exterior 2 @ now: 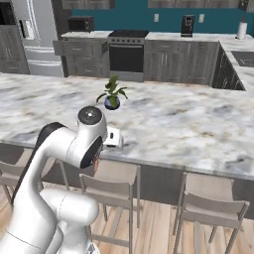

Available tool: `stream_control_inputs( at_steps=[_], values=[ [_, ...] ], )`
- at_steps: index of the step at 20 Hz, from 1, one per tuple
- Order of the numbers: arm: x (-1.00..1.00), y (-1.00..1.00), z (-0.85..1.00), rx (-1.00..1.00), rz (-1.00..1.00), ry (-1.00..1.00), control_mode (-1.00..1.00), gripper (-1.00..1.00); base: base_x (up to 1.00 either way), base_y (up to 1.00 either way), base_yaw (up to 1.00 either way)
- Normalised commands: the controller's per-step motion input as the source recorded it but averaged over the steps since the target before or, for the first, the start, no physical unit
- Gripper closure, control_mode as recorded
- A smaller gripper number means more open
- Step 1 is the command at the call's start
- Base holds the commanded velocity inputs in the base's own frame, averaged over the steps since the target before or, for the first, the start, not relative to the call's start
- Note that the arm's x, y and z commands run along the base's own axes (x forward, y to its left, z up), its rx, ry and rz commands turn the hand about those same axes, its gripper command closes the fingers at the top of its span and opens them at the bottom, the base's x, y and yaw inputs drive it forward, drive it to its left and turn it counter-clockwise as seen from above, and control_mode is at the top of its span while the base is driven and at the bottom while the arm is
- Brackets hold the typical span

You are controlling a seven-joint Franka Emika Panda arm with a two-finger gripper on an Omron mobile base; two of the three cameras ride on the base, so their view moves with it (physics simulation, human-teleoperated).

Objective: Take a straw from the drawer in front and place it inside the glass cup on the dining counter.

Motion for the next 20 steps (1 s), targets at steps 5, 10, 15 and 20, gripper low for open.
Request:
stream_control_inputs(
  at_steps=[5,10,15,20],
  values=[
    [-0.10,-0.24,0.11,0.18,0.05,-0.41,-1.00,1.00,0.00,0.00,0.00],
    [0.78,0.00,0.07,0.28,0.15,-0.28,-1.00,1.00,0.00,0.00,0.00],
    [0.86,0.01,0.22,0.28,0.05,-0.07,-1.00,1.00,0.00,0.00,0.00],
    [0.44,-0.28,0.58,0.24,0.00,0.00,-1.00,1.00,0.00,0.00,0.00]
  ],
)
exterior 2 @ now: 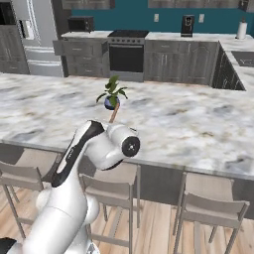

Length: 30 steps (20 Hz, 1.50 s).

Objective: Take a straw from the drawer in front and place it inside the glass cup on the dining counter.

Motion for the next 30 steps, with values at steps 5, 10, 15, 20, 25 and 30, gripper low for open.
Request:
stream_control_inputs(
  at_steps=[5,10,15,20,25,30],
  values=[
    [0.81,0.05,0.30,0.14,0.03,0.07,-1.00,1.00,0.00,0.00,0.00],
    [0.64,0.27,-0.07,0.00,0.13,0.02,-1.00,1.00,0.00,0.00,0.00],
    [0.61,0.03,-0.40,-0.05,0.11,0.00,-1.00,1.00,0.00,0.00,0.00],
    [0.48,0.18,-0.29,-0.16,0.12,-0.04,-1.00,1.00,0.00,0.00,0.00],
    [0.12,0.11,-0.29,-0.17,0.10,-0.10,-1.00,1.00,0.00,0.00,0.00],
    [0.00,0.23,-0.15,-0.12,0.08,-0.14,-1.00,1.00,0.00,0.00,0.00]
  ],
)
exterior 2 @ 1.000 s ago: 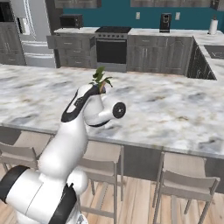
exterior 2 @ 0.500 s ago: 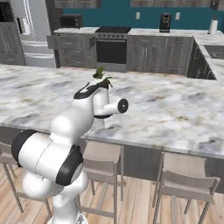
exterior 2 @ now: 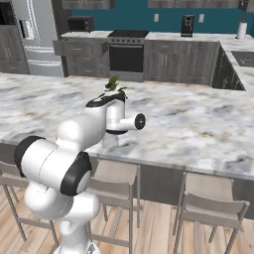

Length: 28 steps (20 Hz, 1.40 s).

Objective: Take a straw from the drawer in front and place it inside the glass cup on the dining counter.

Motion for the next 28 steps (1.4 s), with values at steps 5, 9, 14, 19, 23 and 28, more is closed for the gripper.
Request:
stream_control_inputs(
  at_steps=[5,9,14,19,23,28],
  values=[
    [0.00,0.28,0.00,-0.06,0.01,-0.14,-1.00,1.00,0.00,0.00,0.00],
    [0.15,0.17,-0.08,-0.01,0.00,-0.01,-1.00,1.00,0.00,0.00,0.00],
    [0.32,0.02,-0.16,0.00,0.00,0.04,-1.00,1.00,0.00,0.00,0.00],
    [0.34,0.00,-0.05,0.00,0.00,0.05,-1.00,1.00,0.00,0.00,0.00],
    [0.37,0.00,-0.27,0.00,0.00,0.04,-1.00,1.00,0.00,0.00,0.00],
    [0.29,0.00,-0.35,0.00,0.02,0.06,-1.00,1.00,0.00,0.00,0.00]
  ],
)
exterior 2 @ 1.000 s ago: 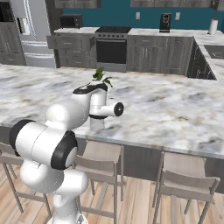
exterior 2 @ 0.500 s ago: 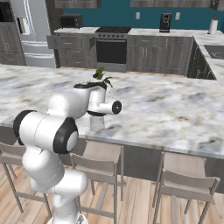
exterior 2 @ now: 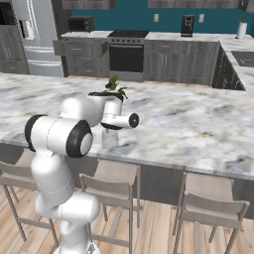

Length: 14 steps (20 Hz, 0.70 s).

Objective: Take a straw from the drawer in front and place it inside the glass cup on the dining counter.

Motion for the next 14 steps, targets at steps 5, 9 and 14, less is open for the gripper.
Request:
stream_control_inputs(
  at_steps=[5,9,14],
  values=[
    [0.35,0.00,-0.28,0.00,0.02,0.02,-1.00,1.00,0.00,0.00,0.00],
    [0.39,0.00,-0.27,0.00,0.00,0.00,-1.00,1.00,0.00,0.00,0.00],
    [0.29,0.00,-0.42,0.00,0.03,0.00,-1.00,1.00,0.00,0.00,0.00]
  ],
)
